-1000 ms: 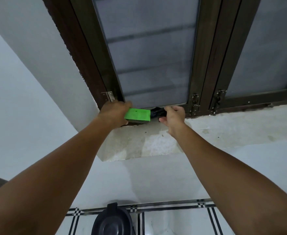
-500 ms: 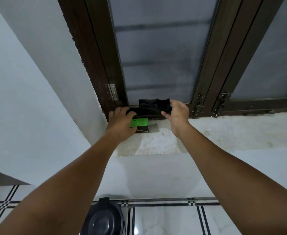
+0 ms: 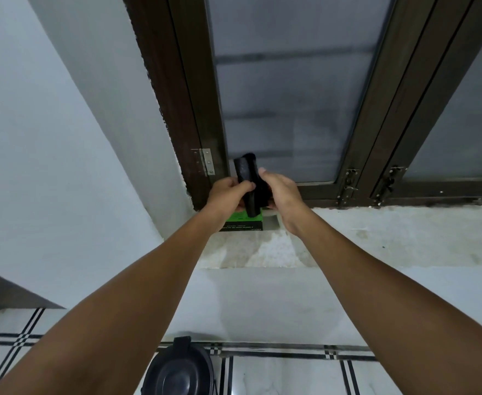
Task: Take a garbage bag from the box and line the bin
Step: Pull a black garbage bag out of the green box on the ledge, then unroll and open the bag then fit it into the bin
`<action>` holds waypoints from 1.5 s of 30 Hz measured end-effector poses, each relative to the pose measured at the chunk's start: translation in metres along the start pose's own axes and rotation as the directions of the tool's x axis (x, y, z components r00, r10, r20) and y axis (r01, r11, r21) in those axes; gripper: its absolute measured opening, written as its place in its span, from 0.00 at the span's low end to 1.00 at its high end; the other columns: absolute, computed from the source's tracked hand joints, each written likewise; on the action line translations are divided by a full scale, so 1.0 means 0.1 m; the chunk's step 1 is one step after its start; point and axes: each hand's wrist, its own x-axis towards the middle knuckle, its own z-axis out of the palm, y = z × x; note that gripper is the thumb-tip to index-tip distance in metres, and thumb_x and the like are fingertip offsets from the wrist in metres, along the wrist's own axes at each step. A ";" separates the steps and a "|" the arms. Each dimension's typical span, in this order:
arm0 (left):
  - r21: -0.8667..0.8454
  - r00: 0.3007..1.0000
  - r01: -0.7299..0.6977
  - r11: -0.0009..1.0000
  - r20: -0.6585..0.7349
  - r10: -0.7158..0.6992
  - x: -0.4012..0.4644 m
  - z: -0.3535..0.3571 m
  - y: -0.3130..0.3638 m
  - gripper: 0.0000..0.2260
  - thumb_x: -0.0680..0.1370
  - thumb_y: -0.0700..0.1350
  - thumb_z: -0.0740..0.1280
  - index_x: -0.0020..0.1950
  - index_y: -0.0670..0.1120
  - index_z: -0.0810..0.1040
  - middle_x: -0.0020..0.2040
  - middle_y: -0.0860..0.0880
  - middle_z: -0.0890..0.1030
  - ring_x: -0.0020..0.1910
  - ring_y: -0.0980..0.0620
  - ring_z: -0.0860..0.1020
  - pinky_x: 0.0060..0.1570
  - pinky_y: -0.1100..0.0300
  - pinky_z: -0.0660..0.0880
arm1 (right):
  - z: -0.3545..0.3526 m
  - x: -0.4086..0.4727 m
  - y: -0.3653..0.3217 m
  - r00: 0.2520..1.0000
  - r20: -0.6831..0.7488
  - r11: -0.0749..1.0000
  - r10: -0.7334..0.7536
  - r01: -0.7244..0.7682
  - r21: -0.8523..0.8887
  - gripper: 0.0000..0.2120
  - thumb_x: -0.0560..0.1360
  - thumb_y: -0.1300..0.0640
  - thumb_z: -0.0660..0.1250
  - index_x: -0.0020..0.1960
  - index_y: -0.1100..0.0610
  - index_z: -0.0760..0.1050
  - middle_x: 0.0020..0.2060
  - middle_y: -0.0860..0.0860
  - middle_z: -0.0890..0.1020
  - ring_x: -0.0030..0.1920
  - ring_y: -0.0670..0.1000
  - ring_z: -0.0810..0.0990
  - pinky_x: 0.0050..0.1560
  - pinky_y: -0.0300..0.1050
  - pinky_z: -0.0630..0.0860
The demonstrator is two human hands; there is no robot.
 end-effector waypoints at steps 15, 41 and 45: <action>-0.331 0.923 0.365 0.870 0.252 -0.292 -0.10 -0.12 0.02 0.18 0.78 0.54 0.72 0.65 0.47 0.80 0.60 0.44 0.85 0.58 0.46 0.82 0.49 0.52 0.83 | -0.01 0.11 0.00 0.995 -0.098 0.998 -0.009 0.002 -0.070 0.02 0.81 0.60 0.66 0.50 0.57 0.77 0.49 0.57 0.85 0.51 0.57 0.84 0.55 0.54 0.82; 0.033 0.980 0.197 0.980 -0.041 -0.196 0.04 -0.27 0.04 0.16 0.74 0.40 0.73 0.61 0.46 0.77 0.56 0.44 0.83 0.55 0.44 0.82 0.58 0.46 0.81 | -0.05 0.03 -0.22 0.982 -0.104 0.988 0.156 -0.156 0.006 0.10 0.73 0.70 0.63 0.52 0.59 0.72 0.45 0.60 0.80 0.43 0.58 0.81 0.43 0.54 0.82; 0.045 0.977 0.205 0.978 -0.067 -0.202 0.04 -0.28 0.04 0.19 0.74 0.41 0.74 0.64 0.46 0.77 0.57 0.45 0.82 0.56 0.44 0.81 0.61 0.44 0.79 | -0.07 0.01 -0.25 0.971 -0.177 0.986 0.163 -0.167 -0.008 0.10 0.78 0.67 0.57 0.58 0.59 0.69 0.46 0.58 0.78 0.41 0.56 0.78 0.37 0.47 0.77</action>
